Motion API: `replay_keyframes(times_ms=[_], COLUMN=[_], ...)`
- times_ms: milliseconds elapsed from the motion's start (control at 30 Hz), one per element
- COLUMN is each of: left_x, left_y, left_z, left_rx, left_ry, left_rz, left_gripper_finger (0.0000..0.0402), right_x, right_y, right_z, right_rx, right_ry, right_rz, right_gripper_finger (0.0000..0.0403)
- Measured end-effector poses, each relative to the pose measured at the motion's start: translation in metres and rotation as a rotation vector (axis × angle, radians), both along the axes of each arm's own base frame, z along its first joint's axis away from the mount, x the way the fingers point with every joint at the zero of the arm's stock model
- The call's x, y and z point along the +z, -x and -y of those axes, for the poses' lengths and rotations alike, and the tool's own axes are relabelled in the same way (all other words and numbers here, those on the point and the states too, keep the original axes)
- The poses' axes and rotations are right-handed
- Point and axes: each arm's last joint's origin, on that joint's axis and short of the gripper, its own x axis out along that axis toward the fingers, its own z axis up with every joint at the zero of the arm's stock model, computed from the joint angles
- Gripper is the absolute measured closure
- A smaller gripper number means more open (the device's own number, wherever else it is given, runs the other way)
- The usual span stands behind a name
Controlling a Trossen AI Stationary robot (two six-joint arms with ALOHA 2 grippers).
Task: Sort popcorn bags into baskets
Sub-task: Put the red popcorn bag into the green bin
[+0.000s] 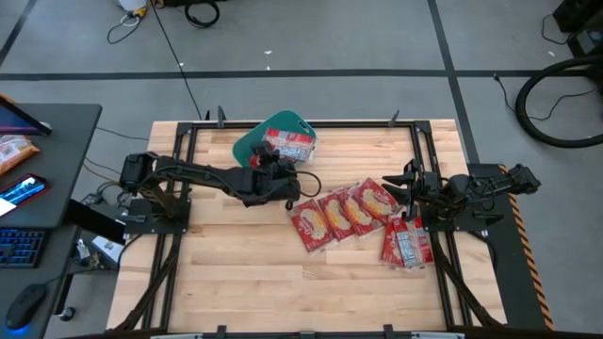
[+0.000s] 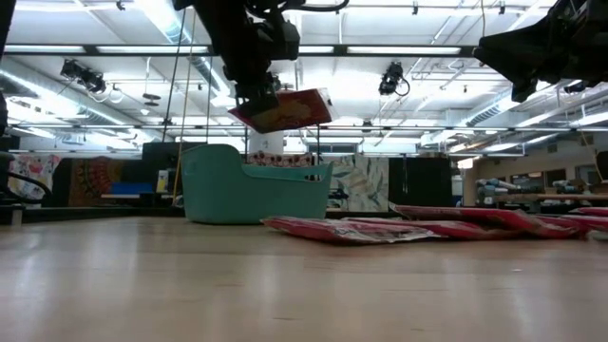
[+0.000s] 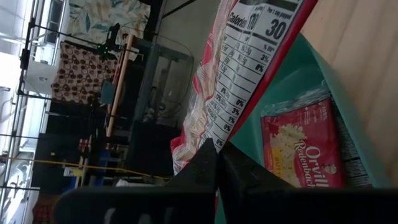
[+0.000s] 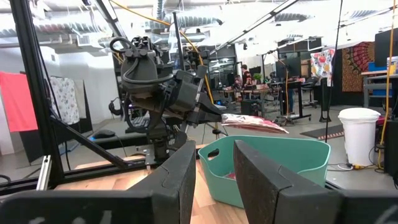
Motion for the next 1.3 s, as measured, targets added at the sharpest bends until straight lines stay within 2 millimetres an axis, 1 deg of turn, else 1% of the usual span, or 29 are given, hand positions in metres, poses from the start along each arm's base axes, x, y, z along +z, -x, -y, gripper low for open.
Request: replay_keyframes(times_ms=[500,633,733,900,1000,1100,1200,1300], left_x=[0.0,0.001,0.003,0.012,0.008,0.003,-0.003,-0.007], left_y=[0.0,0.0,0.0,0.002,0.011,0.018,0.022,0.022], left_z=[0.0,-0.004,-0.013,-0.04,-0.057,-0.07,-0.076,-0.079], left_rx=[0.003,0.013,0.027,0.085,0.161,0.237,0.284,0.309], left_ry=[0.0,0.004,0.052,0.288,0.399,0.46,0.504,0.507], left_rz=[0.002,0.015,0.048,0.153,0.164,0.166,0.144,0.145], left_gripper_finger=[0.0391,0.0395,0.0396,0.0398,0.0398,0.0397,0.0396,0.0395], right_x=[0.0,0.0,0.0,0.0,0.0,0.0,0.0,0.0], right_y=[0.0,0.0,0.0,0.0,0.0,0.0,0.0,0.0], right_z=[0.0,0.0,0.0,0.0,0.0,0.0,0.0,0.0], right_rx=[0.0,0.0,0.0,0.0,0.001,0.0,0.0,0.0], right_ry=[0.0,0.0,0.0,0.0,0.0,0.0,0.0,0.0], right_rz=[-0.001,0.0,0.0,0.0,0.0,0.0,0.0,0.0], right_gripper_finger=[0.0289,0.0289,0.0289,0.0289,0.0289,0.0289,0.0289,0.0289])
